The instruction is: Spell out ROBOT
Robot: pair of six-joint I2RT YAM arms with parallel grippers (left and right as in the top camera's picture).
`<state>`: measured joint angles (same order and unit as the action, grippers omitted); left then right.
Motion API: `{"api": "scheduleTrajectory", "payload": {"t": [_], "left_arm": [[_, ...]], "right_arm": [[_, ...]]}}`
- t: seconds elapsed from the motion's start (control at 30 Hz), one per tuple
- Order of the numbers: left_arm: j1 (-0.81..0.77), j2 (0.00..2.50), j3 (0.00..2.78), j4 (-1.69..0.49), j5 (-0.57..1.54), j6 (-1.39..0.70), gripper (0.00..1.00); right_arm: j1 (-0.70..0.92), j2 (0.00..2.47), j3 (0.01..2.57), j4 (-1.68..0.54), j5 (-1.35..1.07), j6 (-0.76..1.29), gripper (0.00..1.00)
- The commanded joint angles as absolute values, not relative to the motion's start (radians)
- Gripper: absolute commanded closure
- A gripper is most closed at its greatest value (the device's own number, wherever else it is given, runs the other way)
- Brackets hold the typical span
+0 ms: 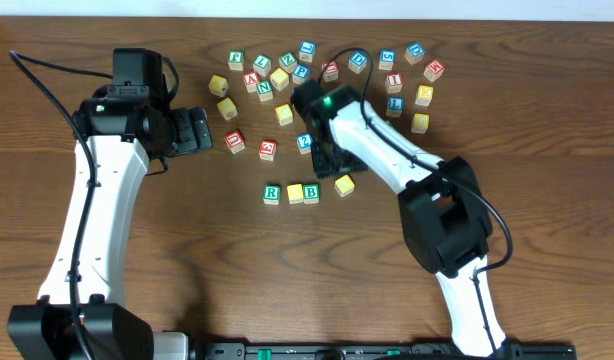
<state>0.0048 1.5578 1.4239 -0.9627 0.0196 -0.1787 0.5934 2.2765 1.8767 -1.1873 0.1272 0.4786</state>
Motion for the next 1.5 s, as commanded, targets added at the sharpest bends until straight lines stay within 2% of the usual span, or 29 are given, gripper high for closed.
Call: {"api": "scheduleTrajectory", "payload": {"t": [0.0, 0.23, 0.5, 1.47], "left_arm": [[0.006, 1.552, 1.442, -0.964, 0.010, -0.165, 0.03], [0.006, 1.552, 1.442, -0.964, 0.010, -0.165, 0.02], [0.006, 1.552, 1.442, -0.964, 0.010, -0.165, 0.02], [0.006, 1.552, 1.442, -0.964, 0.010, -0.165, 0.02]], "right_arm": [[0.554, 2.249, 2.059, -1.153, 0.093, 0.317, 0.40], [0.540, 2.273, 2.107, -0.852, -0.008, 0.273, 0.34], [0.541, 2.365, 2.107, -0.654, -0.002, 0.238, 0.32], [0.540, 2.514, 2.107, -0.526, 0.079, 0.333, 0.45]]}}
